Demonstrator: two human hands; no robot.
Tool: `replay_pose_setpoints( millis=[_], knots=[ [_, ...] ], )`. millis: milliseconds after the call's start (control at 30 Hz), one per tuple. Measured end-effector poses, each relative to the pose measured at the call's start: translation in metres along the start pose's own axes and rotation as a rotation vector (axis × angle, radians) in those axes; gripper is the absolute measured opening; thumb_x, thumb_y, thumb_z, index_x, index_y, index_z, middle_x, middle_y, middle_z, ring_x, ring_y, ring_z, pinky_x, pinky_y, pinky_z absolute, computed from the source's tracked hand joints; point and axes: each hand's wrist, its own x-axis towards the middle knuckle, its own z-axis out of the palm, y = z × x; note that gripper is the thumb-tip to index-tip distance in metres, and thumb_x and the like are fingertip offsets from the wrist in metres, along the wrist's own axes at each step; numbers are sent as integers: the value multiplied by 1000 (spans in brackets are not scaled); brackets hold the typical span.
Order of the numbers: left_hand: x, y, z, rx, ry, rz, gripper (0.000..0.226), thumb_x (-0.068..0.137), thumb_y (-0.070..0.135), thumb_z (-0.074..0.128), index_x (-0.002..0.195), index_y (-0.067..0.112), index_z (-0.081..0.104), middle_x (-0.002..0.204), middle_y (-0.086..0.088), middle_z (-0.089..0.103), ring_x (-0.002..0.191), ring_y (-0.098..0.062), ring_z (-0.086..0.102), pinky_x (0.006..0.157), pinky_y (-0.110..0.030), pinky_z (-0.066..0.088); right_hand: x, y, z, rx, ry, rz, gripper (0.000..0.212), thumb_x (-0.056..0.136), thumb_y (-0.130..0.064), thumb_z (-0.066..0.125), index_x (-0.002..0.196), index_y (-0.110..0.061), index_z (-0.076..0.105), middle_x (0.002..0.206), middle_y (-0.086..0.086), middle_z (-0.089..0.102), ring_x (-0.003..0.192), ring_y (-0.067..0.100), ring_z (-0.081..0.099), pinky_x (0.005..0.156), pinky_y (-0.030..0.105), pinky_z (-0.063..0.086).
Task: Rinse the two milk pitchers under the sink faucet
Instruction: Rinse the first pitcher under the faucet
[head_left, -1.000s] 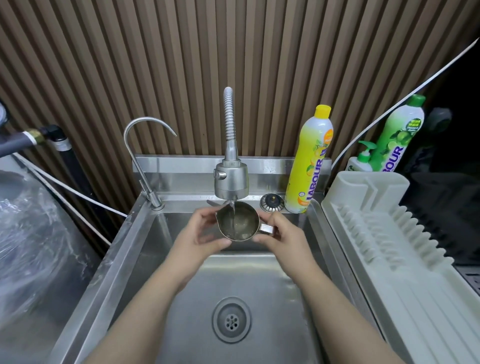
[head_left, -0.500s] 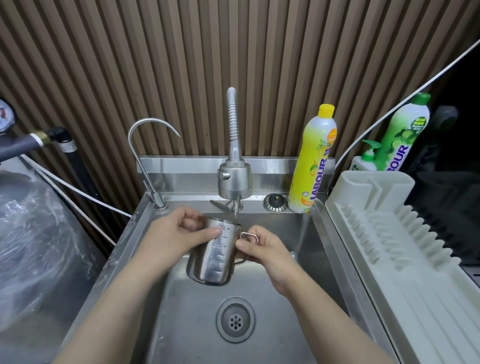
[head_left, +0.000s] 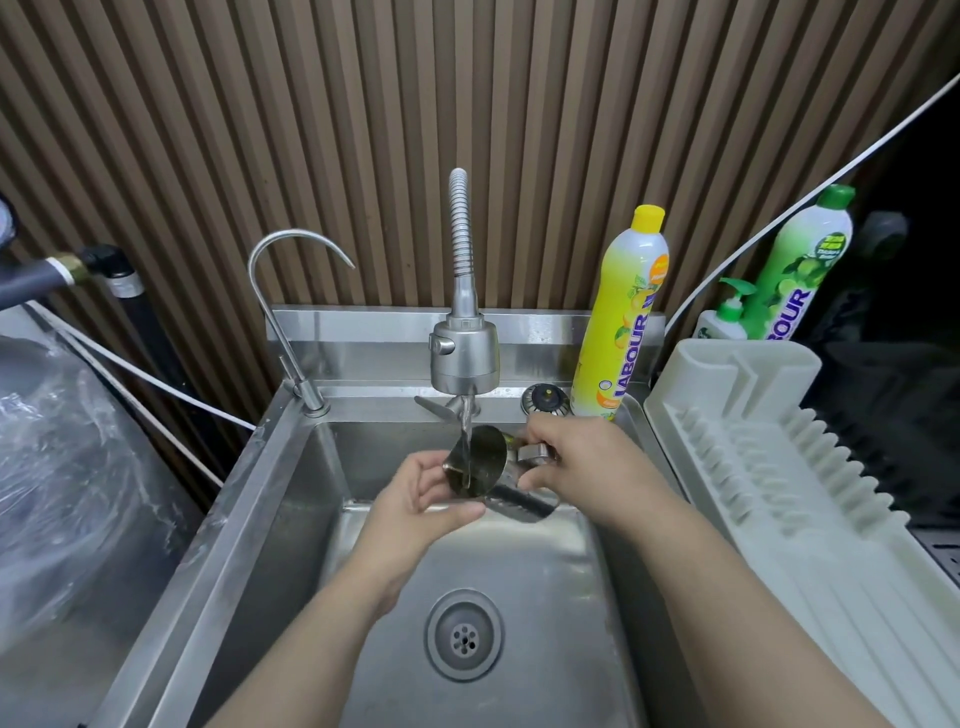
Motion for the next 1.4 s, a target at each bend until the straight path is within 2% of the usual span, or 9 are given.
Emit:
replay_pose_setpoints(
  millis=[200, 300, 533, 667, 867, 1067, 1200, 1300, 1400],
  knots=[
    [18, 31, -20, 304, 32, 208, 66, 55, 15, 84, 105, 45, 53, 114, 21, 63, 113, 1, 56, 96, -22, 43, -4, 8, 42, 587, 297, 45, 46, 73, -7, 72, 110, -33, 65, 94, -27, 65, 79, -6, 57, 74, 10, 42],
    [17, 57, -29, 599, 2, 301, 62, 60, 21, 85, 100, 52, 50, 104, 41, 60, 106, 21, 51, 95, -13, 38, 1, -1, 70, 888, 387, 92, 43, 73, -2, 71, 75, -43, 63, 105, -20, 69, 71, 1, 51, 66, 13, 38],
    [13, 86, -39, 794, 31, 232, 51, 58, 26, 87, 96, 41, 57, 97, 18, 64, 87, 3, 59, 83, -21, 44, 5, -9, 99, 1382, 117, 134, 34, 70, -8, 67, 62, -20, 37, 55, -12, 48, 61, 10, 47, 69, 31, 45],
    [9, 67, -41, 380, 107, 5, 50, 54, 19, 90, 97, 21, 65, 88, 2, 64, 66, -4, 58, 63, -14, 46, 4, -3, 83, 1333, -52, 188, 37, 78, 1, 66, 62, -18, 38, 56, -4, 60, 57, 16, 58, 69, 31, 56],
    [-7, 18, -33, 8, 16, -290, 58, 54, 30, 88, 104, 12, 66, 94, -3, 72, 81, -10, 69, 78, -33, 57, 13, 7, 35, 933, -211, 257, 41, 71, 4, 74, 58, -18, 42, 56, 4, 53, 46, 14, 54, 57, 28, 54],
    [-1, -2, -11, -89, -51, -146, 52, 60, 13, 76, 110, 13, 62, 100, 1, 72, 90, -7, 68, 82, -23, 55, 15, 4, 2, 191, -65, 52, 38, 64, -21, 82, 58, -22, 45, 63, -7, 55, 64, 18, 48, 59, 30, 39],
    [14, 6, -7, 10, 24, 80, 59, 59, -12, 78, 103, 24, 61, 92, 12, 74, 89, 2, 66, 77, -11, 50, 9, 13, 14, 337, 97, -4, 30, 67, -14, 78, 75, -38, 61, 103, 2, 73, 92, 22, 63, 85, 36, 51],
    [23, 18, -19, 199, 62, 205, 68, 61, -11, 78, 105, 37, 58, 99, 26, 70, 98, 13, 61, 87, -8, 47, 6, 15, 37, 579, 242, -8, 45, 70, -5, 75, 105, -33, 67, 103, -19, 68, 101, -3, 61, 96, 23, 45],
    [25, 41, -33, 472, 35, 279, 70, 59, 6, 85, 100, 53, 54, 100, 38, 64, 100, 21, 55, 91, -1, 39, 5, 9, 62, 812, 318, 41, 46, 73, -3, 73, 109, -30, 67, 101, -12, 71, 90, 6, 61, 88, 15, 44]
  ],
)
